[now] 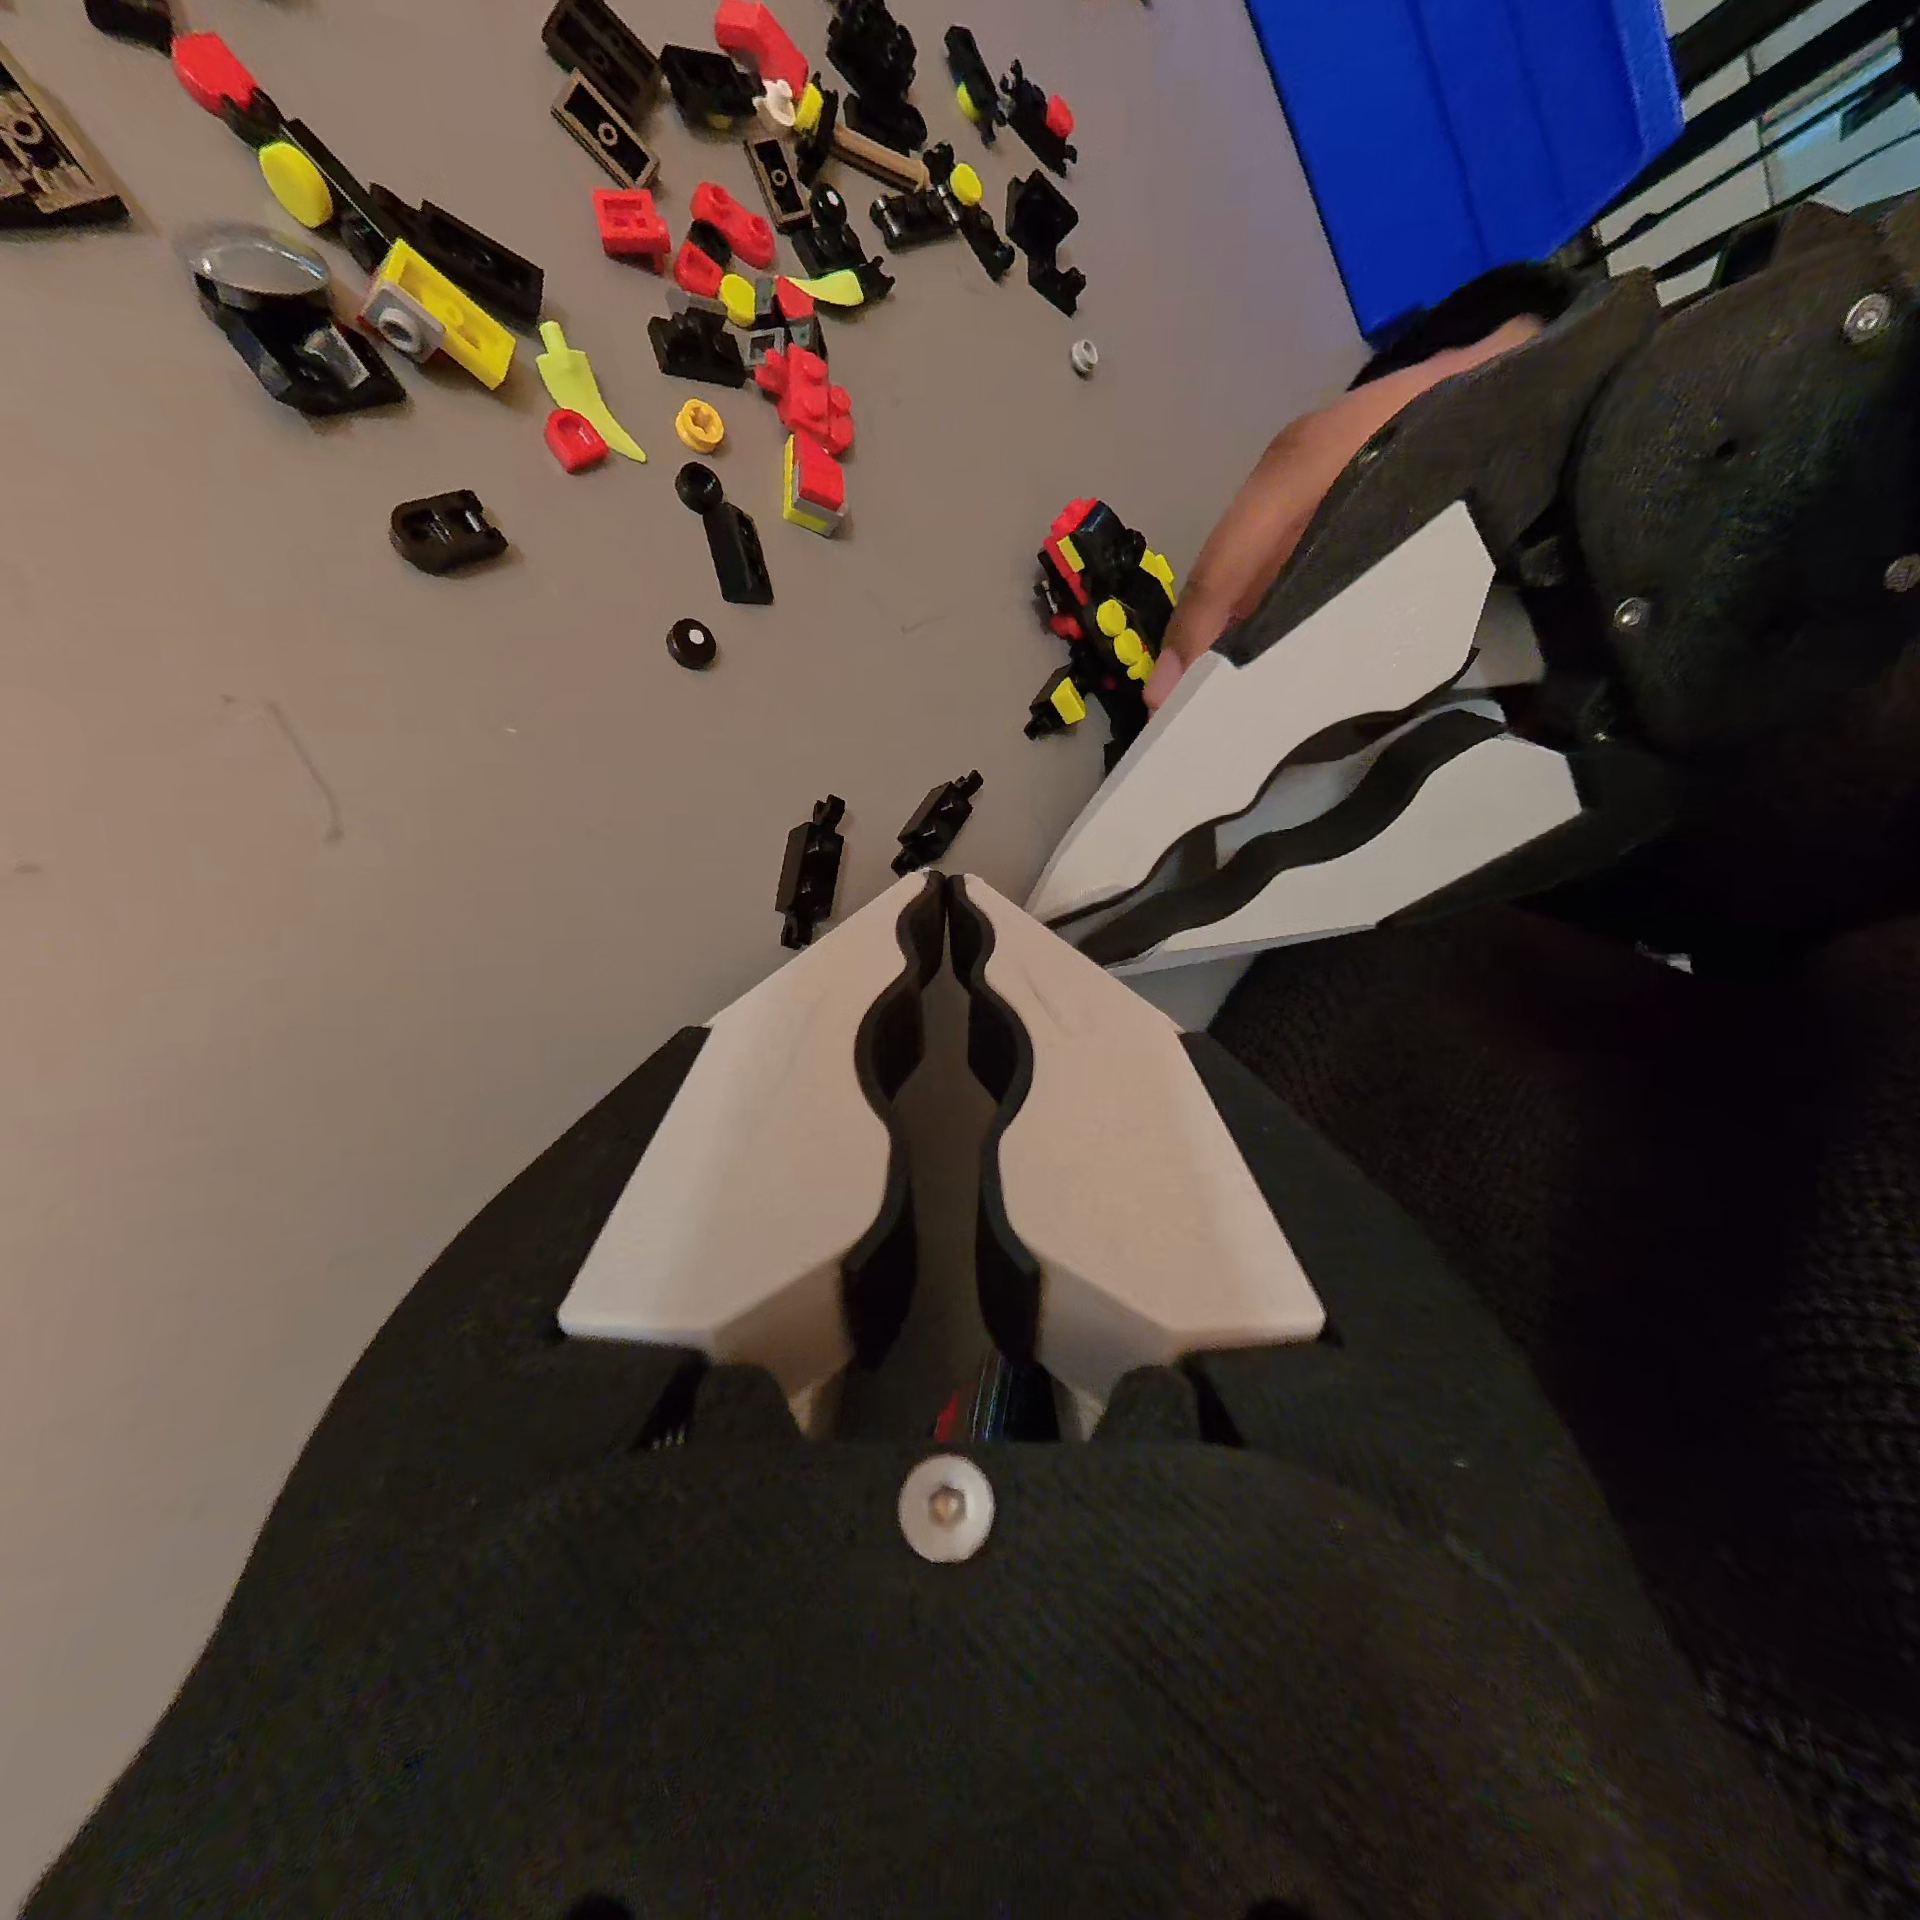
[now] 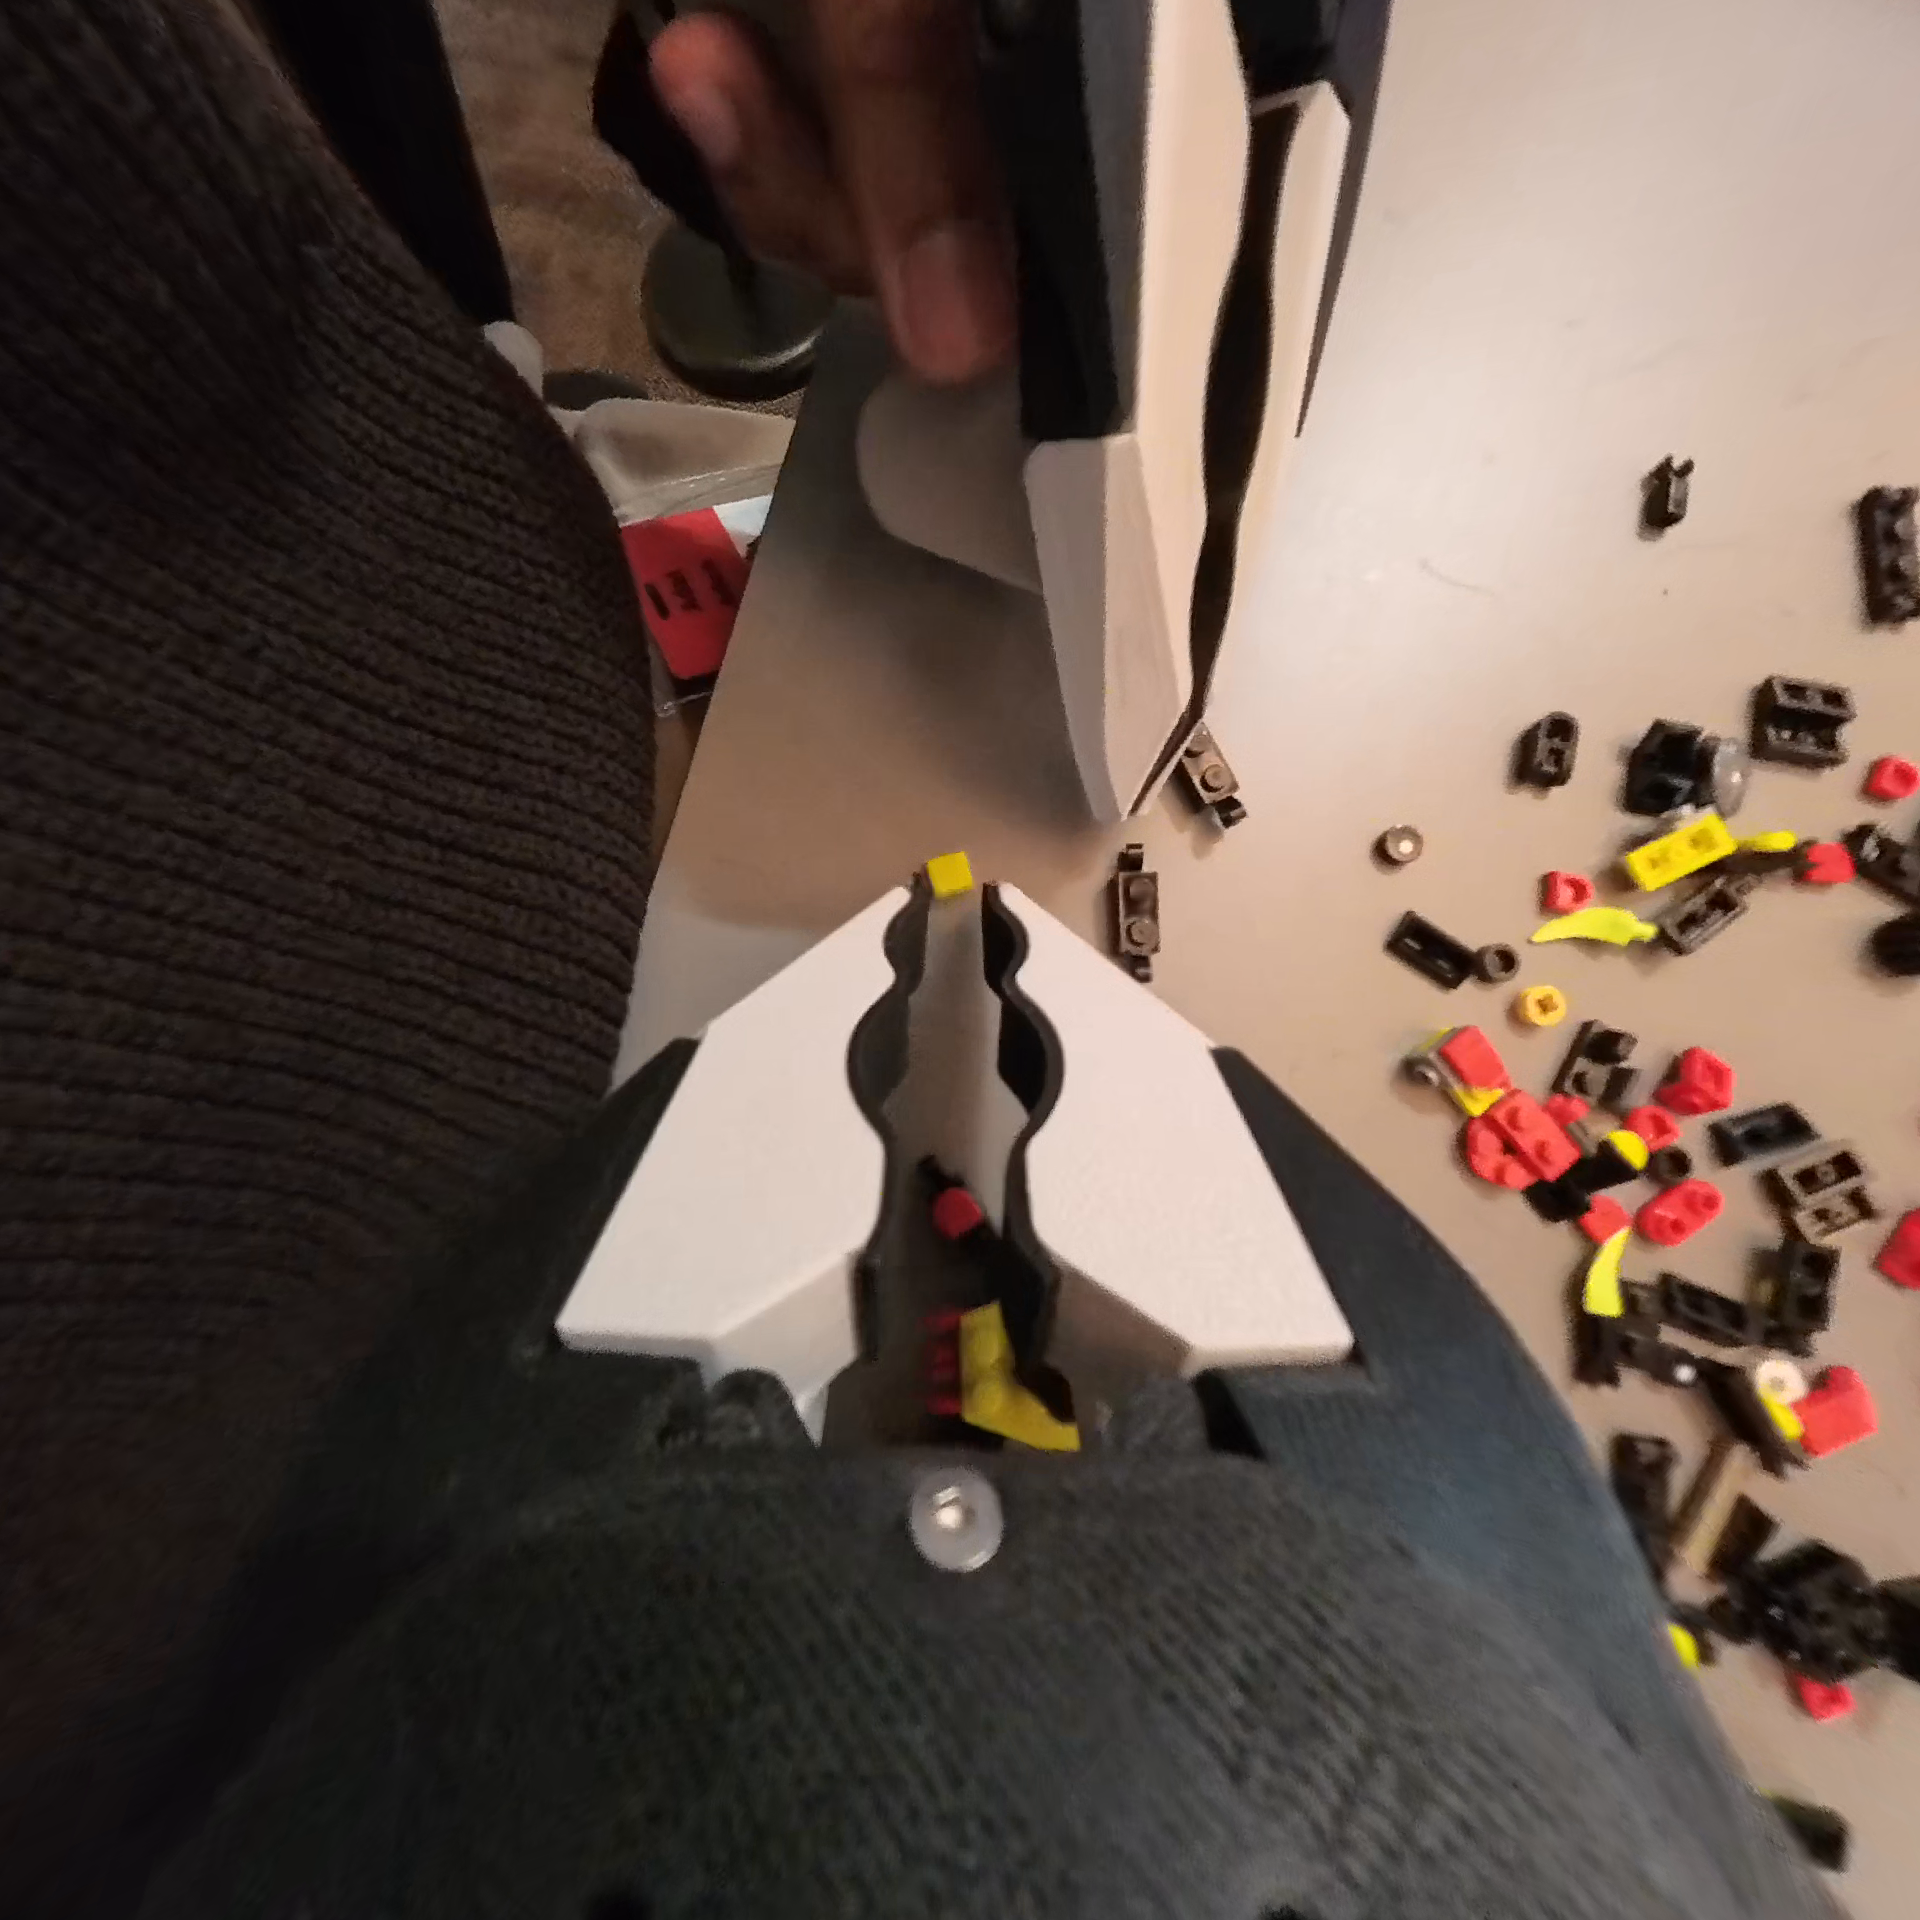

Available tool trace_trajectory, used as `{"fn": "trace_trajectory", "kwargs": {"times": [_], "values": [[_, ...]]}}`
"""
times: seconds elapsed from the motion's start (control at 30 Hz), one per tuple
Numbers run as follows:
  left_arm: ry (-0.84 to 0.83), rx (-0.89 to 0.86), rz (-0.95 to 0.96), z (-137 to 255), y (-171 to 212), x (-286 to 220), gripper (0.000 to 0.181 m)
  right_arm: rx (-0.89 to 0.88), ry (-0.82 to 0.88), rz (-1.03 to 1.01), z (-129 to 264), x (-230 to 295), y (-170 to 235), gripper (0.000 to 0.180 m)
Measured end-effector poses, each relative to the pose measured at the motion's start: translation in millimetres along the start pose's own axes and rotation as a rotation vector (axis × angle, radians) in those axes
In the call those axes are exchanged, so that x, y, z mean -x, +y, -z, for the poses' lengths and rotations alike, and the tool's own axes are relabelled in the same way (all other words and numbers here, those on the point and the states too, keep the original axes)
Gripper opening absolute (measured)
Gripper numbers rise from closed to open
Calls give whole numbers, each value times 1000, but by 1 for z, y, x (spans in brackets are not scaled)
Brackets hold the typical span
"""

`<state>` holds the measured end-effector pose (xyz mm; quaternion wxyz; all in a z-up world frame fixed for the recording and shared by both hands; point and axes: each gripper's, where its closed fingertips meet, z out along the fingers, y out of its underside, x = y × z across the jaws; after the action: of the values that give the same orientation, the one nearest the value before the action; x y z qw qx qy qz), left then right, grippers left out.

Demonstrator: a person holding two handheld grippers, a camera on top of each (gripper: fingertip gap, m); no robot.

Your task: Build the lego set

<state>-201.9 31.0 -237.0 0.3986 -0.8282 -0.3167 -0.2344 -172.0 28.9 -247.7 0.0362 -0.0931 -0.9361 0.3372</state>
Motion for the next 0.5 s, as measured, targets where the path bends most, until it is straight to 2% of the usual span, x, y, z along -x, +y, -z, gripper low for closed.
{"fn": "trace_trajectory", "kwargs": {"times": [0.2, 0.5], "values": [[10, -3, 3, 0, -1, -1, 0, -31, -83, 83, -4, 8, -2, 13], [15, -2, 4, 0, -1, -2, 0, -8, -51, 103, -6, 0, -2, 14]]}}
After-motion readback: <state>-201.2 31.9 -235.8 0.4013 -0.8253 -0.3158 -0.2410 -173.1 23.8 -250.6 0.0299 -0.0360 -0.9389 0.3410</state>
